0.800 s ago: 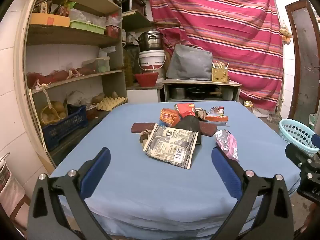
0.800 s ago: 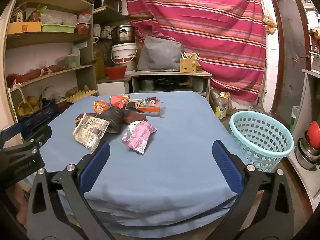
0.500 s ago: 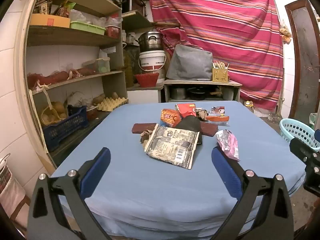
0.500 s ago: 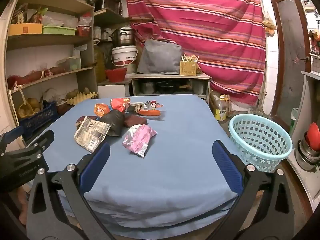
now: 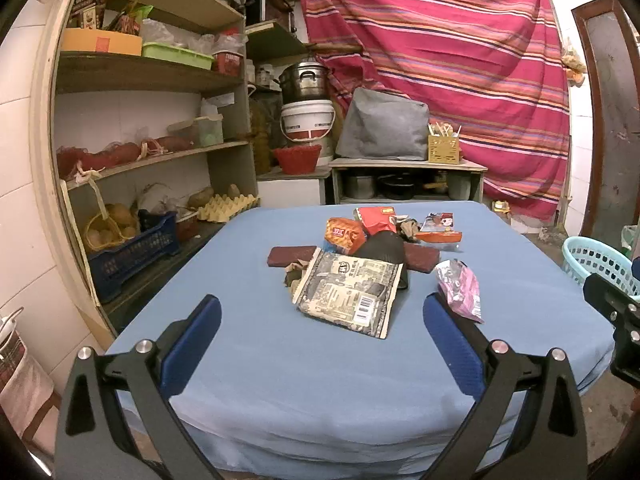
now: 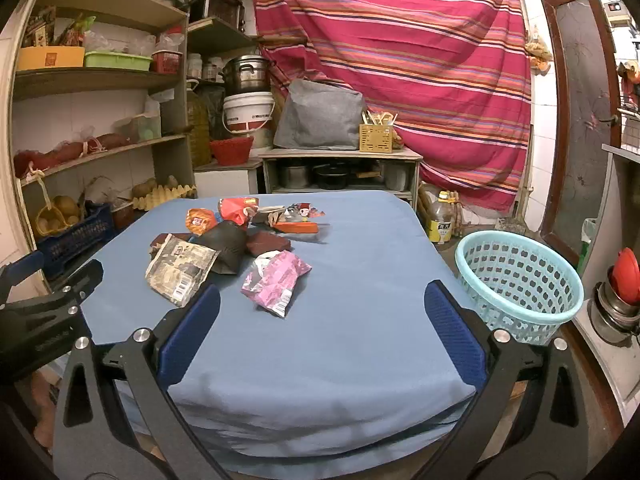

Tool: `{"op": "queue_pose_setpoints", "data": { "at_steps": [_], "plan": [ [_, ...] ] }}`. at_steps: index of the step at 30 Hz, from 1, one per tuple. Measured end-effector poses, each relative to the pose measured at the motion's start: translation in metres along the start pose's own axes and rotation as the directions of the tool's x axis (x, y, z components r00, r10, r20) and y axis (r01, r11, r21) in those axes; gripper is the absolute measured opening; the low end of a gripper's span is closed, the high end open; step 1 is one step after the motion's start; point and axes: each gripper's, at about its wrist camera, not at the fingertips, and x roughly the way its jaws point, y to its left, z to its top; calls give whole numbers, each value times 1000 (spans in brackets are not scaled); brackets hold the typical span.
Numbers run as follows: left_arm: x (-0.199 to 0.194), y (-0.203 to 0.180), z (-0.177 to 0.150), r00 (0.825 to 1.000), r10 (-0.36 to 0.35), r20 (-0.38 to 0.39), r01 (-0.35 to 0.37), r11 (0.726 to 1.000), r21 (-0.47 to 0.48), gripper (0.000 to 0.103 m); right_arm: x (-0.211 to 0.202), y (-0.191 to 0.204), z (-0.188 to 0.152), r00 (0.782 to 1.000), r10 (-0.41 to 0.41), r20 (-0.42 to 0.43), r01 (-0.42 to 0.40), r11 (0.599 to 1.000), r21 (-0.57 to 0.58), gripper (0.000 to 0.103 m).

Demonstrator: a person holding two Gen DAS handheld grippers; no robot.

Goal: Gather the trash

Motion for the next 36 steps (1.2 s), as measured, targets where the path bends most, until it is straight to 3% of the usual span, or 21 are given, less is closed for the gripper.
{"op": "queue_pose_setpoints", "data": {
  "at_steps": [36],
  "plan": [
    [7,1,-2,1000,-2,-3,2,1000,-2,99,10,0,-3,1000,-14,-6,14,999,-31,99]
  ]
}}
